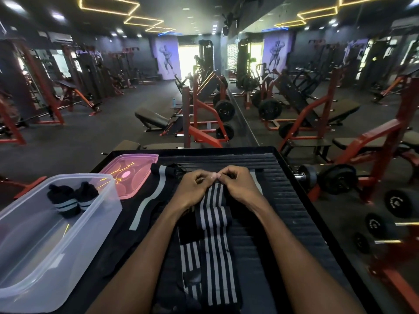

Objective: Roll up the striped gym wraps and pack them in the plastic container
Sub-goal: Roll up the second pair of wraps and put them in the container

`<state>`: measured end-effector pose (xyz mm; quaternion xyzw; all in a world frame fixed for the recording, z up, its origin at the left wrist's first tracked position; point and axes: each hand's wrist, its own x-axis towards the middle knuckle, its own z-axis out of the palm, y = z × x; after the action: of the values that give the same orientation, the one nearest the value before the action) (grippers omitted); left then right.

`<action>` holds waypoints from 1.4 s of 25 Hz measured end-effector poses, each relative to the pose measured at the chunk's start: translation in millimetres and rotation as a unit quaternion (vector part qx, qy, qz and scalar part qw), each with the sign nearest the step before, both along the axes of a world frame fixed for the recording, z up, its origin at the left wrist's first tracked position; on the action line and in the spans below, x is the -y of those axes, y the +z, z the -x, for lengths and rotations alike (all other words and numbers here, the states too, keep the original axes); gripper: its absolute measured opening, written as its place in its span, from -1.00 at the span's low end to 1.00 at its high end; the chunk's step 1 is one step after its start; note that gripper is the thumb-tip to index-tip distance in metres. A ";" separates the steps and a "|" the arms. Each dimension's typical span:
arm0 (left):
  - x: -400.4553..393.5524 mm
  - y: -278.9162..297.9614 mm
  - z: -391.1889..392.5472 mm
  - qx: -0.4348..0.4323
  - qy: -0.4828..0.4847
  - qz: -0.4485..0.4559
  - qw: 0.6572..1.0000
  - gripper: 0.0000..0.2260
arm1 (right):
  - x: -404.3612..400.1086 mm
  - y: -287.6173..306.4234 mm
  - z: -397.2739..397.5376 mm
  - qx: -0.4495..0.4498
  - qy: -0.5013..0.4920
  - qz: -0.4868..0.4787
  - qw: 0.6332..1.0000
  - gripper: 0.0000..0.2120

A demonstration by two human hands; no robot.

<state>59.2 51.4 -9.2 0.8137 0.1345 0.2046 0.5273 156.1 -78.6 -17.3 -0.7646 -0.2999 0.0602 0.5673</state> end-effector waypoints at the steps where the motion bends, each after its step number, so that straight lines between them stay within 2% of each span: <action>1: -1.4 2.1 2.0 0.009 -0.011 0.025 1.000 -0.99 | 0.6 2.0 1.7 -0.007 -0.003 -0.002 1.000 -0.88; 3: -7.3 2.0 4.6 0.023 -0.018 0.024 0.999 -0.91 | 2.6 8.8 7.5 -0.036 0.008 -0.008 0.999 -0.86; 7: -15.0 2.5 7.1 0.029 0.011 -0.039 0.999 -0.89 | 10.0 18.3 16.4 -0.100 0.071 -0.016 0.992 -0.87; 10: -13.3 3.9 6.7 0.027 0.021 -0.040 0.999 -0.90 | 11.7 20.6 16.3 -0.090 0.049 -0.052 0.993 -0.92; 15: -11.5 4.2 6.2 0.055 0.026 0.004 0.998 -0.89 | 12.6 27.2 16.4 -0.201 0.056 -0.137 0.968 -0.78; 18: -8.2 2.5 7.2 0.073 0.002 0.105 0.992 -0.88 | 13.6 26.6 16.2 -0.190 0.033 -0.141 0.971 -0.84; 21: -7.0 2.0 6.9 0.086 0.010 0.147 0.985 -0.88 | 15.7 25.9 15.0 -0.187 0.036 -0.142 0.971 -0.85; 31: -6.4 0.4 3.3 0.059 0.021 0.144 0.988 -0.85 | 17.7 24.9 13.8 -0.072 0.024 -0.059 0.995 -0.91; 35: -3.4 0.3 1.9 0.052 0.021 0.159 0.986 -0.87 | 18.0 21.8 15.4 -0.069 0.042 -0.064 0.995 -0.95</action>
<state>57.3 54.8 -8.9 0.7043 0.1550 0.2339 0.6521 140.8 -96.6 4.6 -0.7074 -0.2954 0.1175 0.6313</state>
